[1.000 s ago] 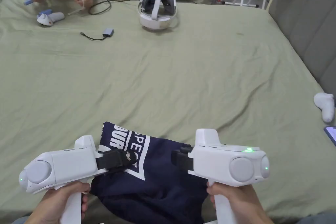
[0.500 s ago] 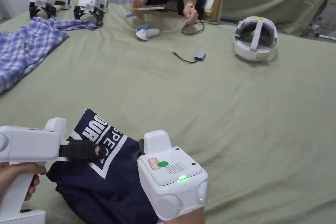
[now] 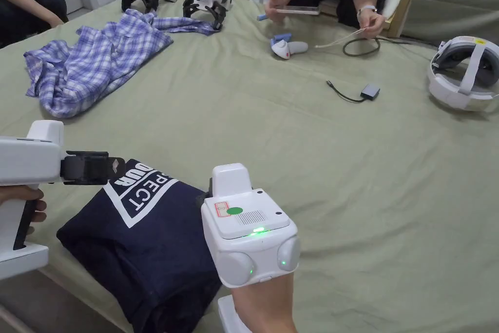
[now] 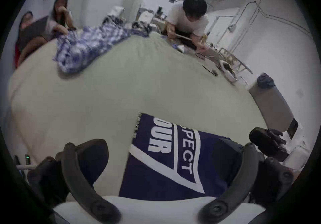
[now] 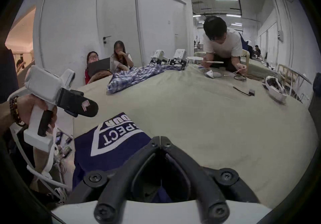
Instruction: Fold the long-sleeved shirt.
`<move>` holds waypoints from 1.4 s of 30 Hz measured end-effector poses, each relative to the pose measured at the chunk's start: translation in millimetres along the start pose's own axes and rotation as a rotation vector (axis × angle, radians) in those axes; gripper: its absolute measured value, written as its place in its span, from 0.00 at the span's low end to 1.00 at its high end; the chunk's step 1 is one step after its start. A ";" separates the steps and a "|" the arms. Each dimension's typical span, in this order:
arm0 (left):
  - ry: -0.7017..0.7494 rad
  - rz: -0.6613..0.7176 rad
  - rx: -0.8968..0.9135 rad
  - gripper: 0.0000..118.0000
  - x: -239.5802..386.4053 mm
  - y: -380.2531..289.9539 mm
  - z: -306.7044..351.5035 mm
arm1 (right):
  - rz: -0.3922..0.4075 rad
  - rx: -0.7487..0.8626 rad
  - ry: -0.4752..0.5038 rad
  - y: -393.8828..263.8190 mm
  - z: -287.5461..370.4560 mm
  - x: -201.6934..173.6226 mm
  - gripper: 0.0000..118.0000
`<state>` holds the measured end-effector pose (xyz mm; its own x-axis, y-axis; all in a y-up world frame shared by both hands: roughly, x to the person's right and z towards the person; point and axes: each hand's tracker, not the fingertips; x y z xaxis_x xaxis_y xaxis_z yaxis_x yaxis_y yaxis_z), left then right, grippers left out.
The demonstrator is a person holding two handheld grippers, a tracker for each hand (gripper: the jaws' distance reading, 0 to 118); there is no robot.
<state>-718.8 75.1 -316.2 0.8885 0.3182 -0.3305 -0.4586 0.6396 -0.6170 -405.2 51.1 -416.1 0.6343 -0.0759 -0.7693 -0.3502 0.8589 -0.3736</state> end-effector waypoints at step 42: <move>-0.086 -0.504 0.676 0.03 495.0 -245.6 61.8 | -0.190 0.330 -0.846 -176.7 453.8 257.5 0.00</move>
<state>-165.3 118.8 -284.2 0.9949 -0.0823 -0.0585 0.0757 0.9914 -0.1069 132.7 109.6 -313.0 0.9982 0.0533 -0.0274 -0.0575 0.9805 -0.1879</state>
